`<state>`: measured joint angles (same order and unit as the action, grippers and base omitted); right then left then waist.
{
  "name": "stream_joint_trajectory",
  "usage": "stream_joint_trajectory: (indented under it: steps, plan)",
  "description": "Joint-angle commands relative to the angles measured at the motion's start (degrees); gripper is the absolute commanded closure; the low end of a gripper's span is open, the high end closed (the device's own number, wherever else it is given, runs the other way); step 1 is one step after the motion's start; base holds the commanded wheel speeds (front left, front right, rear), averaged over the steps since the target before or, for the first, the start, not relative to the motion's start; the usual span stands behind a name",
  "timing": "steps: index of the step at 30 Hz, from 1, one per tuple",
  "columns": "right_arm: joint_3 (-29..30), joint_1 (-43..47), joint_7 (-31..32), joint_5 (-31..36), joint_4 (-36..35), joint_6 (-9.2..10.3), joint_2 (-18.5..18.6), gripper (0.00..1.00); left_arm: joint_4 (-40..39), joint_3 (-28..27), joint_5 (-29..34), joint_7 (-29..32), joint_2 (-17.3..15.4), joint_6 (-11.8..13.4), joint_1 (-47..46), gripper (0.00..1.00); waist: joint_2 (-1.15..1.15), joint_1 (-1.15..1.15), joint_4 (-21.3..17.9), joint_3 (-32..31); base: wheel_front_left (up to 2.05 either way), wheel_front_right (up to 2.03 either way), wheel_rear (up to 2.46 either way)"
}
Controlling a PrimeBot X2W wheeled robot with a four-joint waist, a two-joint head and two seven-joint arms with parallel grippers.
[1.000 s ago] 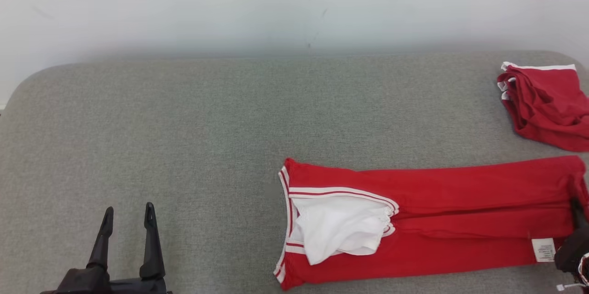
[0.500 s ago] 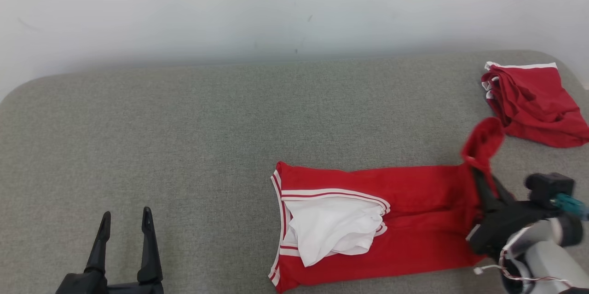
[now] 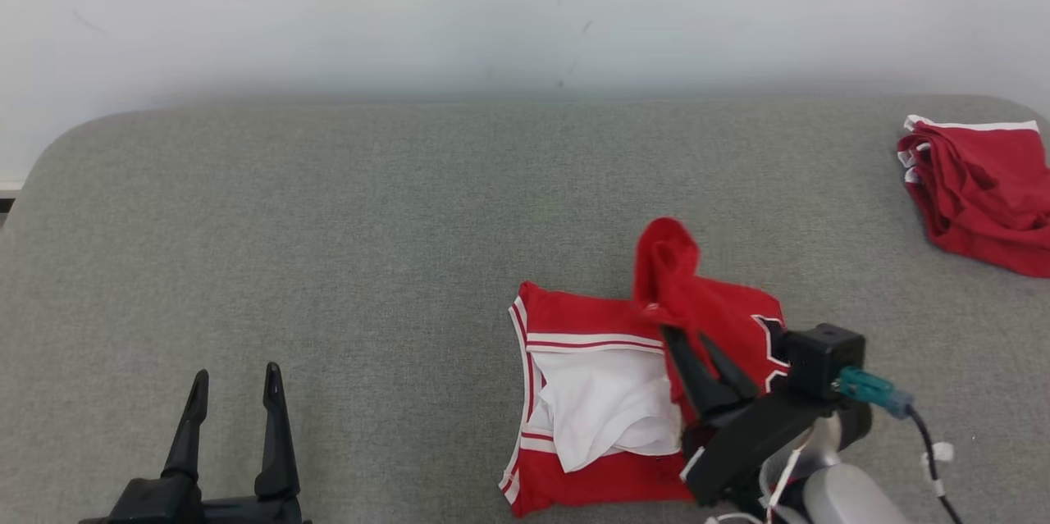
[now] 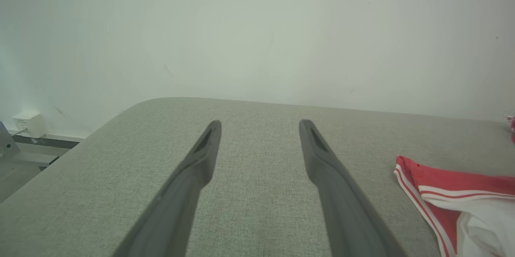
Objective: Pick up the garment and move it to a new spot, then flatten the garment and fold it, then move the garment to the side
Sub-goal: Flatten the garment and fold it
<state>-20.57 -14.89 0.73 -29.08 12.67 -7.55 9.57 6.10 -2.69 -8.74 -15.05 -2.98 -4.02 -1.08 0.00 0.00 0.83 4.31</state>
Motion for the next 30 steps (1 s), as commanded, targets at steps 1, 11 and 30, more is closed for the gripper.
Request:
stream_joint_trajectory:
  steps: [1,11,30]
  plan:
    - [-0.4,1.0,0.5,0.2,-0.7,0.16,-1.0,1.00,0.1,0.1,-0.1,-0.2,0.1,0.1,-0.6,0.00,0.00,0.00,0.6,0.4,0.00,0.00,0.00]
    - [-3.0,1.1,1.4,2.0,1.1,0.16,-5.1,1.00,1.0,1.6,-0.9,-0.2,0.1,0.7,-2.0,0.00,0.00,0.00,2.4,1.3,0.00,0.00,0.00]
    - [2.5,-1.1,-9.9,5.1,1.8,0.16,-1.0,0.00,1.8,0.9,-0.6,-0.2,0.1,0.2,-1.5,0.00,0.00,0.00,1.5,0.1,0.00,0.00,0.00]
